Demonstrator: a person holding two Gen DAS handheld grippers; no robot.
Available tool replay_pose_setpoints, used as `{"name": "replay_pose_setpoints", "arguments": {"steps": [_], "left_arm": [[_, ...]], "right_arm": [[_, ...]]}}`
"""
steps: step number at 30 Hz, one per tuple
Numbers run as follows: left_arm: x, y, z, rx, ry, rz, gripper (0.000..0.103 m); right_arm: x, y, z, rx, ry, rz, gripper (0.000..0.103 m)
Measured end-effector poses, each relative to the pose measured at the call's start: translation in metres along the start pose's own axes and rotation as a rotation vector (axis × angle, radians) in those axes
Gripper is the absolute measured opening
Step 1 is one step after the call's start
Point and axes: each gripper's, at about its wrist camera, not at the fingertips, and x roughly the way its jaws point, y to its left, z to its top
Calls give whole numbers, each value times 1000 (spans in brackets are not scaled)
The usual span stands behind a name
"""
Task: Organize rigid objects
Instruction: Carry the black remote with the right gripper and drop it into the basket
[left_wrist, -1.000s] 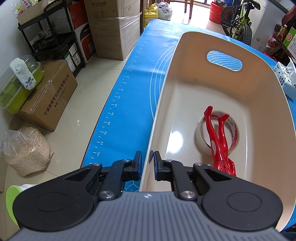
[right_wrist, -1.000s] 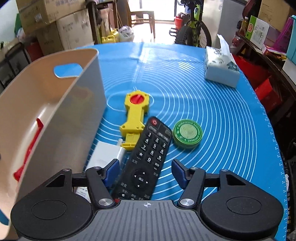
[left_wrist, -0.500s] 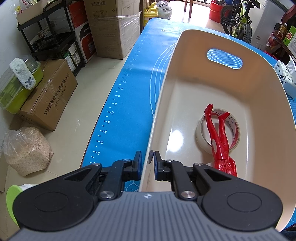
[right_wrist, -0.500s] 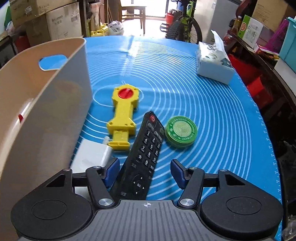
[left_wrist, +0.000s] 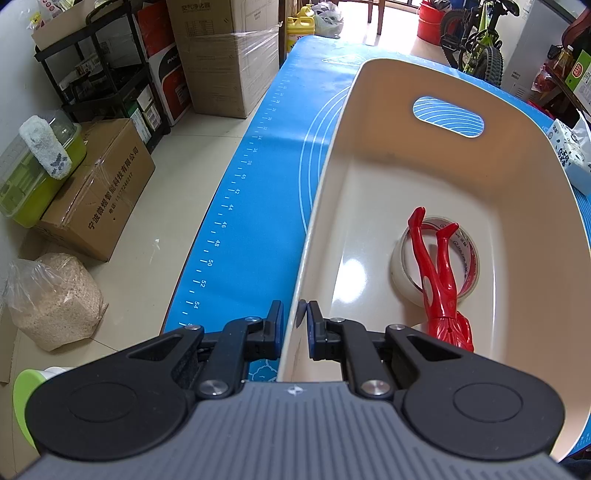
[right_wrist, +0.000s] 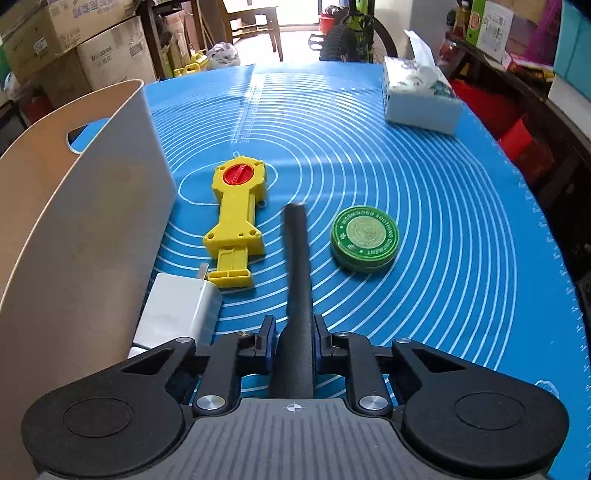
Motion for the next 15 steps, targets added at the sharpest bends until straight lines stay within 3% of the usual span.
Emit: {"name": "replay_pose_setpoints", "arguments": {"steps": [15], "left_arm": [[0,0,0,-3,0,-2,15]], "right_arm": [[-55,-14,15,71,-149,41,29]]}}
